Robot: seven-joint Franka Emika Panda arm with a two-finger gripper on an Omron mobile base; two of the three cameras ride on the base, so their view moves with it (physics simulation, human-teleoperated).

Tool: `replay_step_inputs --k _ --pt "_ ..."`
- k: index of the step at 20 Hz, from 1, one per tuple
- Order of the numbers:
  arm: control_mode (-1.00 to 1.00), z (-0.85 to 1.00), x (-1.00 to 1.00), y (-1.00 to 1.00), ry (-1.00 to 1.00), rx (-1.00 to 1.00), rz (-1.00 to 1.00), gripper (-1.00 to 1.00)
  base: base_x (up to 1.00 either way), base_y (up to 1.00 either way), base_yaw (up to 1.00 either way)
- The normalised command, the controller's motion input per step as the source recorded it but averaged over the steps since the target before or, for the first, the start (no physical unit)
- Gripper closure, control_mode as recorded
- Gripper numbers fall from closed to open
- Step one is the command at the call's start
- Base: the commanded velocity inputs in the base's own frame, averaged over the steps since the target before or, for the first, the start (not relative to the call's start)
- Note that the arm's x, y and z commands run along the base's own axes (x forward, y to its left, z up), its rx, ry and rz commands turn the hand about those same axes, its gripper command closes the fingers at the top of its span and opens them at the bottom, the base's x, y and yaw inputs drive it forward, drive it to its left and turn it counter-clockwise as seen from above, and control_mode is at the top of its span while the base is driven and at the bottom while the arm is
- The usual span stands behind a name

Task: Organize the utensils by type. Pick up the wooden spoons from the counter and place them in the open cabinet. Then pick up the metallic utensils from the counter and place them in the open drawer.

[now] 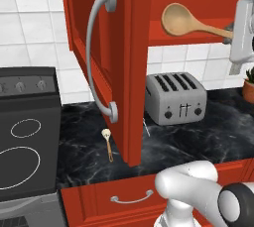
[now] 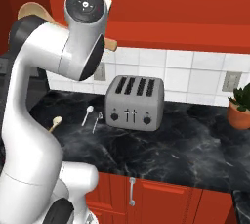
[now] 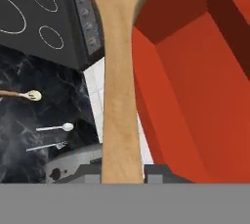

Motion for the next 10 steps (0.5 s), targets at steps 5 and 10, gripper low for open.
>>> replay_step_inputs --k 5,10 --pt "-1.0 0.13 0.45 0.08 -0.37 -0.04 0.06 1.0 0.0 0.0 0.0" --pt "-1.0 0.49 0.55 0.0 0.01 0.0 0.11 1.0 0.0 0.0 0.0"
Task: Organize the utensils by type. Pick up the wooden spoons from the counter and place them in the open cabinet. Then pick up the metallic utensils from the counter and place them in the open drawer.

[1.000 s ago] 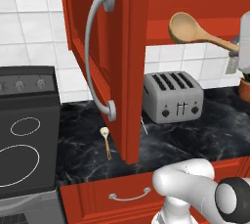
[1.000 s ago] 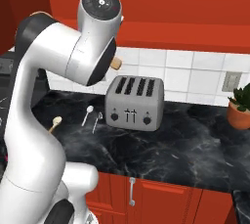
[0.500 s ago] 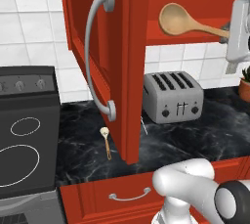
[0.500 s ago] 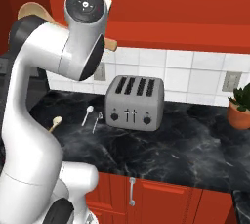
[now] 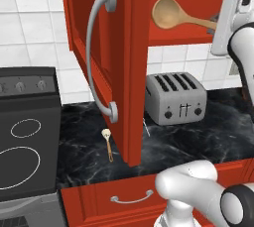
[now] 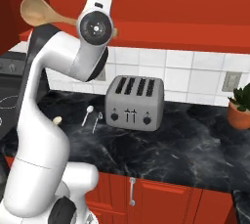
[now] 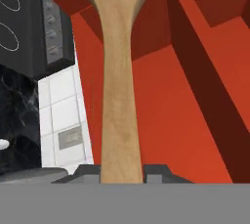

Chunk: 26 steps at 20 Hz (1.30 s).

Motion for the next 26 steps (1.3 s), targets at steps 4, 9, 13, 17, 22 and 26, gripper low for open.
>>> replay_step_inputs --k 4,9,13,17,22,26 --pt "-1.0 0.24 0.58 0.0 0.0 0.0 0.1 1.0 0.0 0.0 0.0" --pt "-1.0 0.06 0.49 0.01 0.0 -0.01 0.1 1.0 0.0 0.0 0.0" --pt "-1.0 0.0 0.62 0.07 0.0 -0.05 0.03 1.0 0.0 0.0 0.0" --pt "-1.0 0.0 0.59 0.03 -0.02 -0.02 0.01 1.0 0.0 0.0 0.0" --pt "-1.0 -0.01 0.48 0.06 0.0 0.0 0.0 1.0 0.0 0.0 0.0" --pt "-1.0 -0.25 0.19 0.03 -0.04 -0.03 0.0 1.0 0.0 0.0 0.0"
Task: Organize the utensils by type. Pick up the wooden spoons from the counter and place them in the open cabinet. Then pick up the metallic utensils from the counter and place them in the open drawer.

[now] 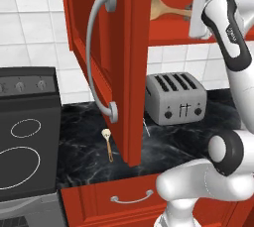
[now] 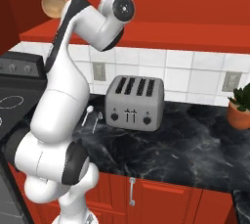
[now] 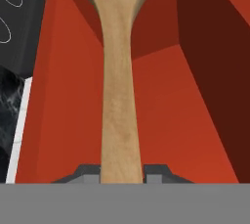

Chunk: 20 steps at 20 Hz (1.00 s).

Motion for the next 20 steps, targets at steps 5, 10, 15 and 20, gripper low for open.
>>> replay_step_inputs --k 5,10,15,20 --pt "-1.0 -0.23 0.34 0.02 -0.04 -0.02 0.01 1.0 0.0 0.0 0.0" --pt "-1.0 -0.04 0.46 0.01 -0.02 0.0 0.02 1.0 0.0 0.0 0.0" --pt "-1.0 -0.03 0.36 0.0 0.0 -0.01 0.06 1.0 0.0 0.0 0.0" --pt "-1.0 -0.11 0.2 0.01 0.0 -0.05 0.06 1.0 0.0 0.0 0.0"
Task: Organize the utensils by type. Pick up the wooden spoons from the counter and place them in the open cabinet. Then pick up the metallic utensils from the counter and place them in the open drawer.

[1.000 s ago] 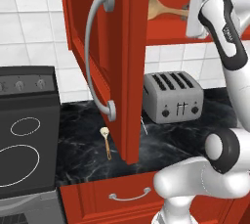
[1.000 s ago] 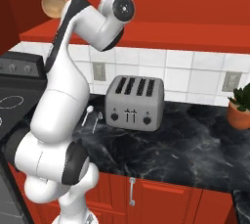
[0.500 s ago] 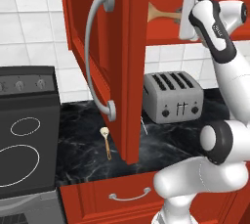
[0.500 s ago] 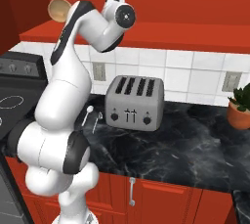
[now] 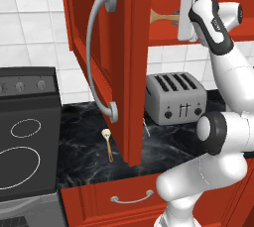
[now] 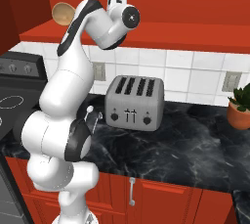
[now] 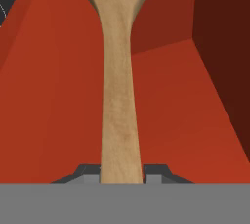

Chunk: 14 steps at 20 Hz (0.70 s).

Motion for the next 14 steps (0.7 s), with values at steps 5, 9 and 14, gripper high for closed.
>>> replay_step_inputs --k 5,9,14 --pt "-1.0 -0.01 0.34 0.0 0.0 -0.03 0.03 1.0 0.0 0.0 0.0" --pt "-1.0 -0.03 0.33 0.0 0.0 -0.03 0.0 1.0 0.0 0.0 0.0" --pt "-1.0 -0.13 0.34 0.03 0.0 -0.04 0.0 1.0 0.0 0.0 0.0"
